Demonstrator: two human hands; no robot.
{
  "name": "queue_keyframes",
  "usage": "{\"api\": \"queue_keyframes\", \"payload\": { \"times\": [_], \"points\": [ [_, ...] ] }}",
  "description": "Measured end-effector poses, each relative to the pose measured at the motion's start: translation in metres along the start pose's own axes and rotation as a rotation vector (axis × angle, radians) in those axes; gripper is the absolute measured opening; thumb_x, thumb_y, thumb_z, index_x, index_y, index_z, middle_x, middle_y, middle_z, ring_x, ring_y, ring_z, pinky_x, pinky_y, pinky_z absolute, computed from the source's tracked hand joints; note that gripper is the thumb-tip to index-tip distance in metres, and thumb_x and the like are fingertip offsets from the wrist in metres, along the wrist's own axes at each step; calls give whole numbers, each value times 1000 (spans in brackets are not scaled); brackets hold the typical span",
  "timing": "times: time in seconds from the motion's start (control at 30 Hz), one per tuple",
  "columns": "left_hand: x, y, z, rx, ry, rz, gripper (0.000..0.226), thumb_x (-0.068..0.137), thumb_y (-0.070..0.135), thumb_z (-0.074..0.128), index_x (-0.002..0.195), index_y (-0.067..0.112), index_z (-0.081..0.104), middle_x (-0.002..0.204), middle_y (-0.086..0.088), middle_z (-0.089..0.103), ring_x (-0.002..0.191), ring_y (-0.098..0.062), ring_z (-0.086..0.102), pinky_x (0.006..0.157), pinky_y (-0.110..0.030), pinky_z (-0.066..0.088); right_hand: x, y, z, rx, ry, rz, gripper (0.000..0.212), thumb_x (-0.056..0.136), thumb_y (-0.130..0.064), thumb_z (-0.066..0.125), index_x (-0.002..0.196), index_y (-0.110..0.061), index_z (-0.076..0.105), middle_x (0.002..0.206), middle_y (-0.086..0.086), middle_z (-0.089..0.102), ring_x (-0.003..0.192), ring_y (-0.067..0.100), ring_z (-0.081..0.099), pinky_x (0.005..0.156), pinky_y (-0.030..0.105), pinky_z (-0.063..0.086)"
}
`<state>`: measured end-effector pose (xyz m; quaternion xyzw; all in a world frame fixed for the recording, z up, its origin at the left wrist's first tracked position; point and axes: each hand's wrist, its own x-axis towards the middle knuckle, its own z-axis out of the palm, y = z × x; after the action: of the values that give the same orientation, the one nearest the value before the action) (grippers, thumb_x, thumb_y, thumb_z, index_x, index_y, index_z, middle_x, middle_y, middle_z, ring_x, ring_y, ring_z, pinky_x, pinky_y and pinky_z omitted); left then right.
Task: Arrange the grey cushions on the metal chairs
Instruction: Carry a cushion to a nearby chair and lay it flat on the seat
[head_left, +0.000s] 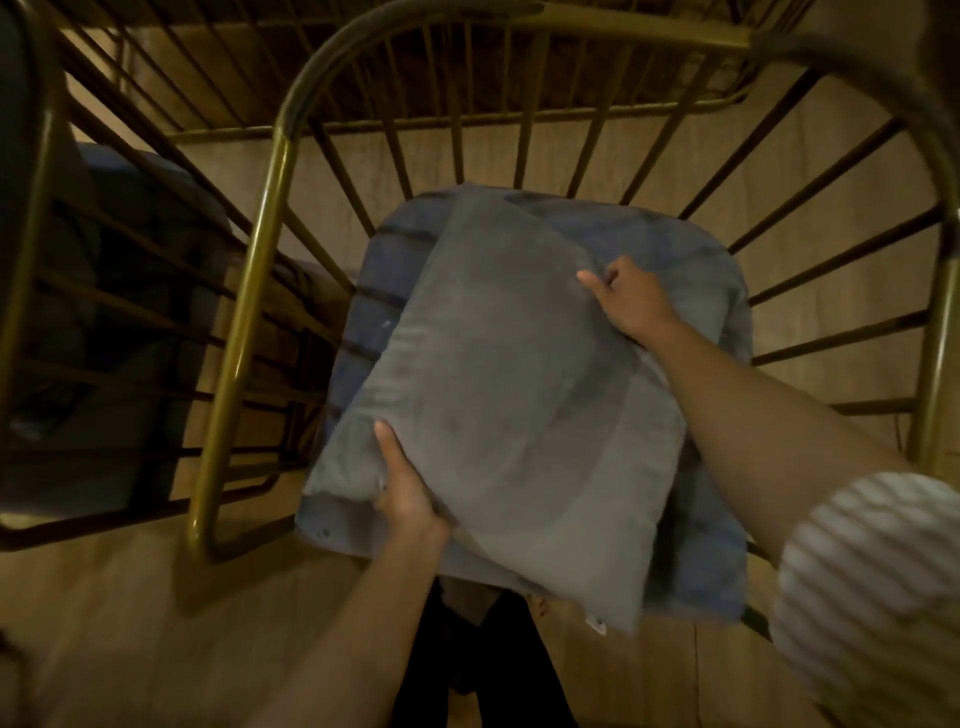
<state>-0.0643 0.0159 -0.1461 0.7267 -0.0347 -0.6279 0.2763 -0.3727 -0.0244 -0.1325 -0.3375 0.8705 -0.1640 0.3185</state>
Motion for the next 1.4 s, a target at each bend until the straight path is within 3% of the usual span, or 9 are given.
{"api": "queue_keyframes", "payload": {
  "times": [0.17,0.27,0.4,0.63,0.8,0.9,1.07,1.27,1.4],
  "points": [
    [27,66,23,216,-146,128,122,36,84,76,141,26,49,136,-1,60,113,-27,63,91,-46,56,-14,22,-32,53,75,49,39,108,-30,45,91,2,60,107,31,66,96,37,61,77,37,41],
    [23,104,51,424,-56,232,100,72,65,70,150,16,31,147,-8,47,127,-32,51,104,-45,47,-40,36,-55,2,47,63,45,109,-26,41,88,9,61,99,32,65,98,40,60,70,33,31],
    [23,148,82,651,-82,267,105,78,63,66,155,19,11,156,-9,31,138,-37,37,110,-49,37,-89,46,-70,-43,7,63,49,108,-24,42,61,-9,42,66,7,47,81,25,50,65,32,26],
    [28,145,83,917,-259,393,92,78,60,71,148,11,37,150,-11,45,134,-35,45,108,-45,41,-151,85,-7,91,-130,344,48,107,-24,47,73,5,65,92,31,65,97,39,65,76,38,41],
    [34,107,31,912,-324,525,73,89,55,61,151,24,35,151,-5,45,136,-29,44,110,-40,37,-169,105,42,341,51,457,54,99,-46,57,56,-15,45,63,13,53,63,27,52,67,42,42],
    [39,84,-15,905,-328,503,68,92,58,53,150,26,37,151,-4,45,137,-29,44,114,-43,36,-177,103,42,367,212,518,64,70,-83,59,79,-20,54,89,6,63,85,25,60,86,43,49],
    [43,61,-50,897,-257,469,62,95,60,44,146,24,45,148,-8,49,135,-33,45,114,-44,36,-194,106,63,518,177,590,136,42,-99,58,148,-17,33,151,8,46,137,33,46,116,55,35],
    [40,68,-52,910,-299,391,97,67,90,47,144,29,48,143,-7,54,128,-33,52,110,-50,41,-193,124,72,536,170,546,135,41,-104,56,150,-27,36,149,5,53,137,33,50,114,58,37],
    [35,65,-52,865,-328,380,89,70,80,59,142,28,51,140,-3,57,127,-30,54,108,-48,44,-207,115,69,502,194,562,130,44,-104,54,149,-29,34,149,7,51,137,34,48,115,59,35]
  ]
}}
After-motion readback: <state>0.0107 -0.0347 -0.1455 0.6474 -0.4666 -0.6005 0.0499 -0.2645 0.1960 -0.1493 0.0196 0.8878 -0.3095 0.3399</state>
